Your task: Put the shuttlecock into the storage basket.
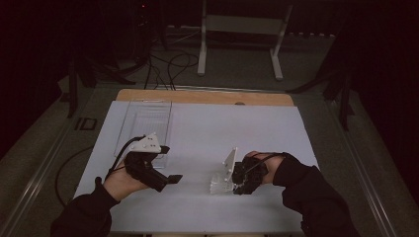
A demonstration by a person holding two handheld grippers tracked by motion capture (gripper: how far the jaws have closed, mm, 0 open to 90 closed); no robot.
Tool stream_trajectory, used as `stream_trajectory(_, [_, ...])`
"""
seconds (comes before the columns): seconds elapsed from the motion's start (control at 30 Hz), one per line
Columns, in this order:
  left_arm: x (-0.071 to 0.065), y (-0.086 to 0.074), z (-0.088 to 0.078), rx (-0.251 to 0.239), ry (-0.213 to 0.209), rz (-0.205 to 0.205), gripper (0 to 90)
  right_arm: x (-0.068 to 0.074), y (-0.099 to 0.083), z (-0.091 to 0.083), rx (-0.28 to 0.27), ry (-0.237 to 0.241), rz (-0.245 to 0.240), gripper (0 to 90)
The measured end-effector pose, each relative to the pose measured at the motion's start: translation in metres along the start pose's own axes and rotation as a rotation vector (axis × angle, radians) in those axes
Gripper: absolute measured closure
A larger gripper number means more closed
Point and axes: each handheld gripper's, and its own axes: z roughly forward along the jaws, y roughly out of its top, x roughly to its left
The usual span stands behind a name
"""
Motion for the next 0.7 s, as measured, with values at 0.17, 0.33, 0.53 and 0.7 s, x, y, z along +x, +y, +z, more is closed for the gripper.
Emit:
stream_trajectory(0.17, [0.001,0.005,0.009,0.042,-0.026,0.020,1.1,0.000,0.000,0.001,0.000,0.000,-0.010,66.2])
stream_trajectory(0.33, [0.001,0.014,0.017,0.091,-0.056,0.047,1.2,0.001,-0.002,0.001,-0.001,-0.002,-0.018,66.3])
stream_trajectory(0.53, [-0.003,0.024,0.027,0.135,-0.098,0.097,2.9,0.002,-0.001,0.000,-0.006,0.006,-0.030,66.3])
stream_trajectory(0.7, [-0.006,0.030,0.036,0.180,-0.108,0.126,5.0,0.004,0.000,0.001,-0.001,0.007,-0.042,66.3])
